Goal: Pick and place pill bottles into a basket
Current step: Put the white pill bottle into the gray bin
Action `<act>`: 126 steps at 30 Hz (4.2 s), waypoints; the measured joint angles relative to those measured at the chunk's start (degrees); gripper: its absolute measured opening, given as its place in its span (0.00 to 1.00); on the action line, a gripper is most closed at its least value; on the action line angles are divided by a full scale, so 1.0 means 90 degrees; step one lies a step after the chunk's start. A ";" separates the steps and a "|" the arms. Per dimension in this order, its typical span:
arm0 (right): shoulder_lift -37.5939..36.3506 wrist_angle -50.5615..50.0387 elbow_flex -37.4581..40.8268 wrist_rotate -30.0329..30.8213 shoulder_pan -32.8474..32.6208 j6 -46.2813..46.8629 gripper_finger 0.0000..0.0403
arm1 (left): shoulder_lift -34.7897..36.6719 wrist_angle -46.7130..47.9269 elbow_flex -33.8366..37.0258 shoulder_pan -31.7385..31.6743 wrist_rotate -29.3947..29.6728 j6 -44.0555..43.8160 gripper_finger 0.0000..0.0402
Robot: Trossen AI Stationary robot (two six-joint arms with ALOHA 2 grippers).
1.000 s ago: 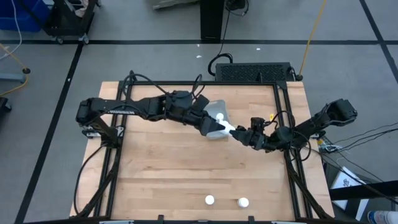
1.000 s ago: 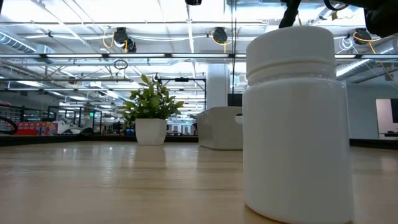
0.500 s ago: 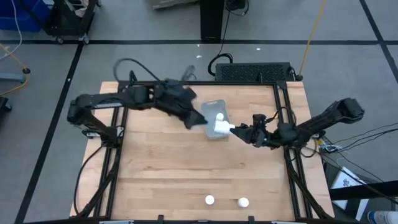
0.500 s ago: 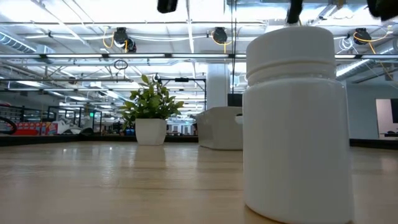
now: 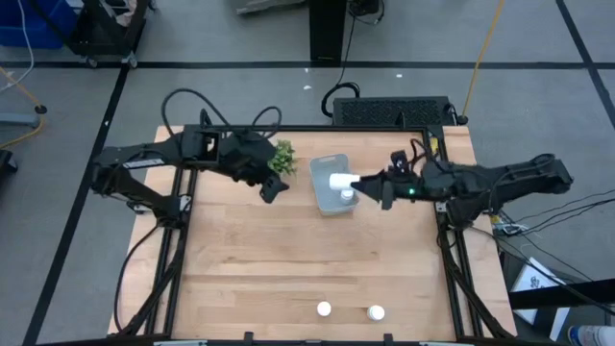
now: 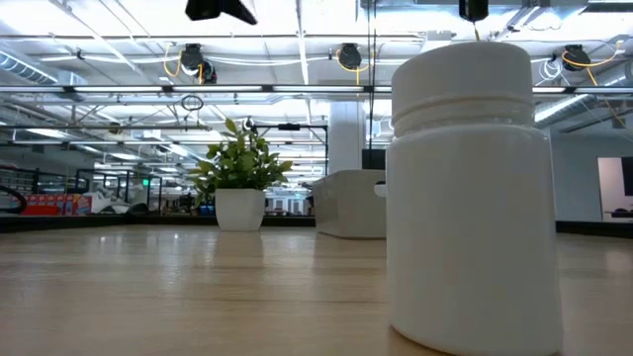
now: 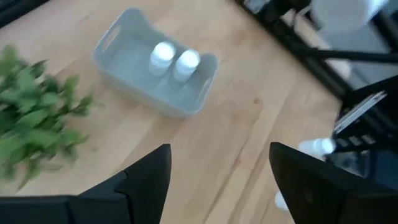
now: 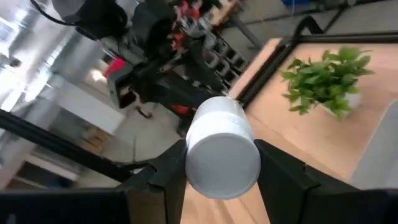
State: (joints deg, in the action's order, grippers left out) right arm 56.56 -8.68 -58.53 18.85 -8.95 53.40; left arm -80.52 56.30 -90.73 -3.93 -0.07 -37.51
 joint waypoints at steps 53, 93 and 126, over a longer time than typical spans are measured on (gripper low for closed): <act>0.6345 -0.5901 -0.5126 -0.3092 0.3621 -0.4865 0.37 | -0.0016 0.0506 0.0004 0.0785 0.1578 -0.0414 0.69; 0.6826 -0.5362 -0.4435 -0.2929 0.3540 -0.5049 0.37 | -0.0016 0.0388 0.0004 0.0787 0.1738 -0.0222 0.69; 0.6771 -0.5176 -0.4400 -0.2955 0.3432 -0.5173 0.54 | -0.0016 0.0393 0.0004 0.0785 0.1741 -0.0166 0.69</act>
State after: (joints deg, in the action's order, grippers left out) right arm 117.49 -55.26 -98.13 -7.74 21.94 6.84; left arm -80.66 59.83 -90.70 3.14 15.59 -39.00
